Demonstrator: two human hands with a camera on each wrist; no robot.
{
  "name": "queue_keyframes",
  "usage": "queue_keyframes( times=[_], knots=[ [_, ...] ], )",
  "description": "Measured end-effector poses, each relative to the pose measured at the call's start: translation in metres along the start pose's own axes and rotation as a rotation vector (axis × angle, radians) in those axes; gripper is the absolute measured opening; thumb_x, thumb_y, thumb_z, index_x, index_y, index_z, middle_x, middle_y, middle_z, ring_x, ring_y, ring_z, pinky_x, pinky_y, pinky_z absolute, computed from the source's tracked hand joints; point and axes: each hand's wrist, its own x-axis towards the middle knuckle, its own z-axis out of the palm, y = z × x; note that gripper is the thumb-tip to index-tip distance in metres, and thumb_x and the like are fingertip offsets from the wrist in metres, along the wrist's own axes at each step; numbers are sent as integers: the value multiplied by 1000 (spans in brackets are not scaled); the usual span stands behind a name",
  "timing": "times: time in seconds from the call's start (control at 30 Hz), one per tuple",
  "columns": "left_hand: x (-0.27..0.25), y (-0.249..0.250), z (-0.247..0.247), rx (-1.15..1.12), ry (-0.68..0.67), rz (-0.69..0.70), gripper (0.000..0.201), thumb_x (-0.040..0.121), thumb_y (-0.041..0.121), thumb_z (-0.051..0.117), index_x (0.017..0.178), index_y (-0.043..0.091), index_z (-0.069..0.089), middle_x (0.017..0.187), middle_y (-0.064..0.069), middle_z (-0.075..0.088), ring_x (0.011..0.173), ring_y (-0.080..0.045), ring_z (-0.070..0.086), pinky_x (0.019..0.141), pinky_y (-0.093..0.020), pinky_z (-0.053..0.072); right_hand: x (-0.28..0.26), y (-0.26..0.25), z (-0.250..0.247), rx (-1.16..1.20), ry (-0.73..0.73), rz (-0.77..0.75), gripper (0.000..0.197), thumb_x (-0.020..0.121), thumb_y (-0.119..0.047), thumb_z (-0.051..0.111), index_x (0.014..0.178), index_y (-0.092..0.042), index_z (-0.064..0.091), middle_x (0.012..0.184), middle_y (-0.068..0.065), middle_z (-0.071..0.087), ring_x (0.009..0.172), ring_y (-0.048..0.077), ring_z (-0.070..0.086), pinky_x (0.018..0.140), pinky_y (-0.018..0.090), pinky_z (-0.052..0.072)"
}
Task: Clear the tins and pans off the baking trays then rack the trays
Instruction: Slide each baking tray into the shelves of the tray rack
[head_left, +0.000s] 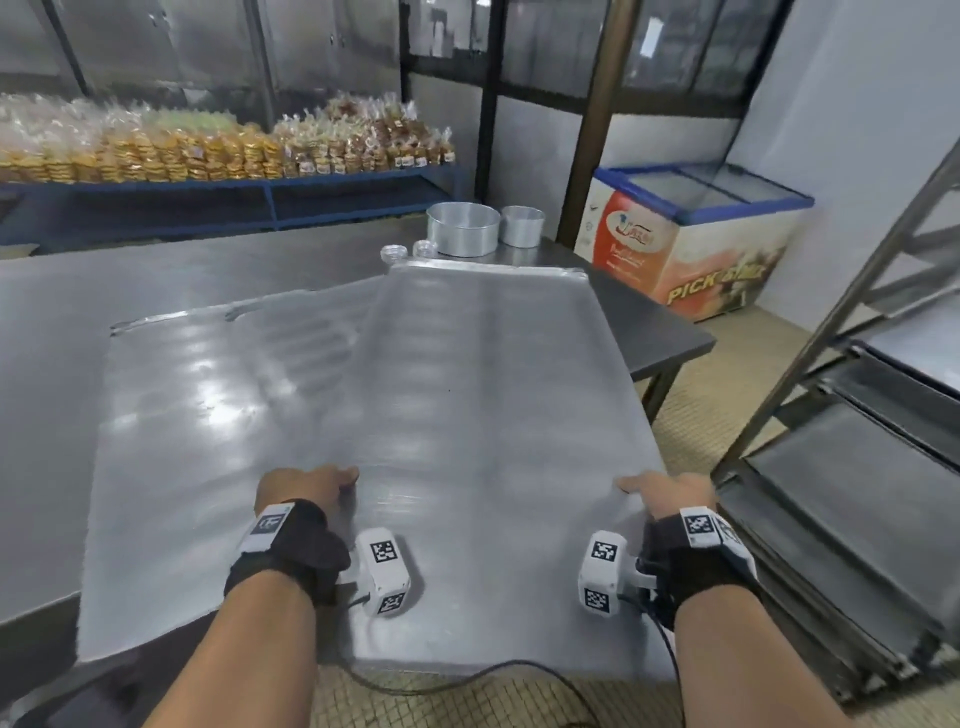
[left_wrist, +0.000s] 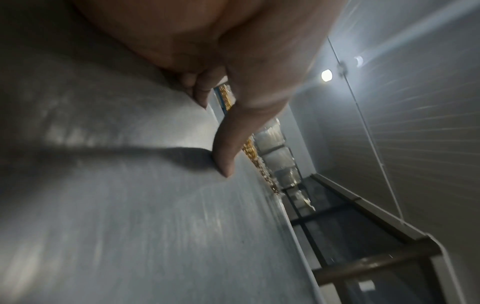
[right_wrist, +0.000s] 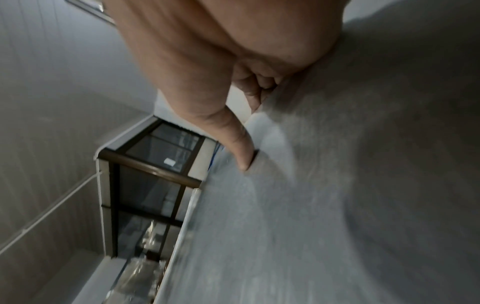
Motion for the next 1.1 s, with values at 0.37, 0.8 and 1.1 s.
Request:
queue_keyframes(
  times=[0.37,0.8,1.1],
  knots=[
    [-10,48,27,130,-301,272,38,76,29,83,94,0,66,100,-18,69,86,-32,64,75,-32,44,-72,43,-58,178,363,87,44,73,-10,84,108,9,66,94,17,64,80,33,61,75,35,49],
    [-73,77,89,255,-607,416,39,72,25,86,88,5,56,96,-10,61,89,-31,62,85,-36,50,-139,96,-125,342,708,235,29,63,-13,88,72,-3,62,69,12,66,66,32,69,74,50,60],
    [-138,97,161,325,-740,471,48,64,27,90,95,3,63,103,-15,70,93,-34,68,91,-45,55,-137,124,-184,438,844,310,38,64,-12,89,89,5,67,81,18,69,73,32,69,70,38,56]
  ],
)
